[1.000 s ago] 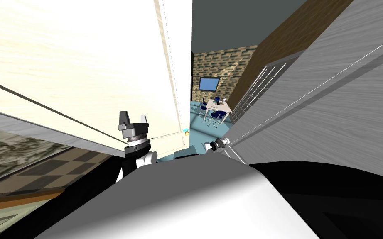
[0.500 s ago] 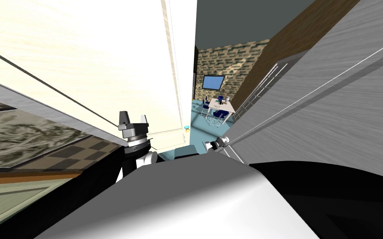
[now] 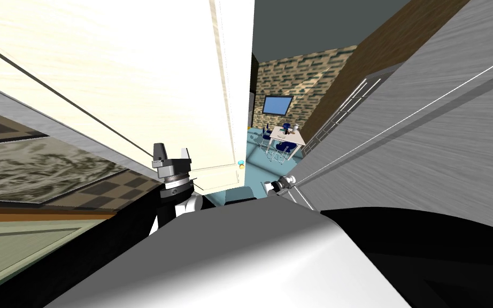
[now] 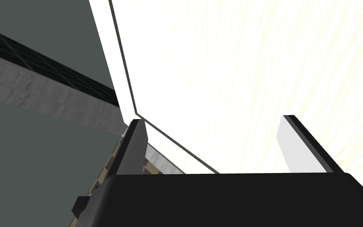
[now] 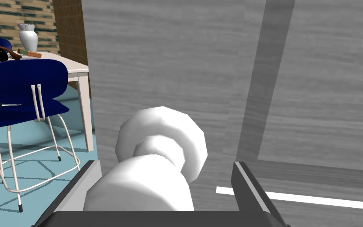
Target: Push the door open
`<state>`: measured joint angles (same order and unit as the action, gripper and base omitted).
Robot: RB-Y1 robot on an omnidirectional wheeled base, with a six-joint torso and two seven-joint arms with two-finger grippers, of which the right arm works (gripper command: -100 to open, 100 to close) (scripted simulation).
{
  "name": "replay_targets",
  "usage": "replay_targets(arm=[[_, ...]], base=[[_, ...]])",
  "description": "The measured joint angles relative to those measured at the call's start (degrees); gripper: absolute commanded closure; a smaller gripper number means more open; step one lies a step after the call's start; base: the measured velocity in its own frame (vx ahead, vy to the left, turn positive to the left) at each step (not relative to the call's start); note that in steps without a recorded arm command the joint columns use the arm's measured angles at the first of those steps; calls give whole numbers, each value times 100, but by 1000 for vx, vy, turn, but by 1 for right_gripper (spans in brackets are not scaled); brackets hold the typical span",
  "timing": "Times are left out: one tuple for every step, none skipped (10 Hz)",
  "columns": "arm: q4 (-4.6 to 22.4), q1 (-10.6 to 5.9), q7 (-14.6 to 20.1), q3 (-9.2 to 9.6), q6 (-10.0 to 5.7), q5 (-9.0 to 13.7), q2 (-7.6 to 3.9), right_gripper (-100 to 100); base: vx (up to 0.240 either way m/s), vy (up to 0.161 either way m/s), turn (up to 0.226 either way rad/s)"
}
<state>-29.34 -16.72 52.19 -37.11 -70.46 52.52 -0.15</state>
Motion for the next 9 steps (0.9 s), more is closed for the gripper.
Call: replay_targets(arm=[[-741,278,-265,-8,227,20,212,100],[-736,250,-282,-4,258,21,177,100],[-497,149,-136,0,122,10,114,100],[-602,190,-176,7,107,1,207,100],[-720,254,-238,13,170,2,249,100],[-976,352,-359,-62,242,89,276,100],[-583,163,-290,-118,94,144,123,100],[-665,215,-269,-144,48,170,127,100],[-434,130,-187,-194,-51,209,-8,100]], base=[[-4,-5,-53],[-5,-11,16],[-1,-12,6],[7,-2,13],[58,-107,324],[73,-119,145],[61,-68,55],[39,-77,49],[10,-65,18]])
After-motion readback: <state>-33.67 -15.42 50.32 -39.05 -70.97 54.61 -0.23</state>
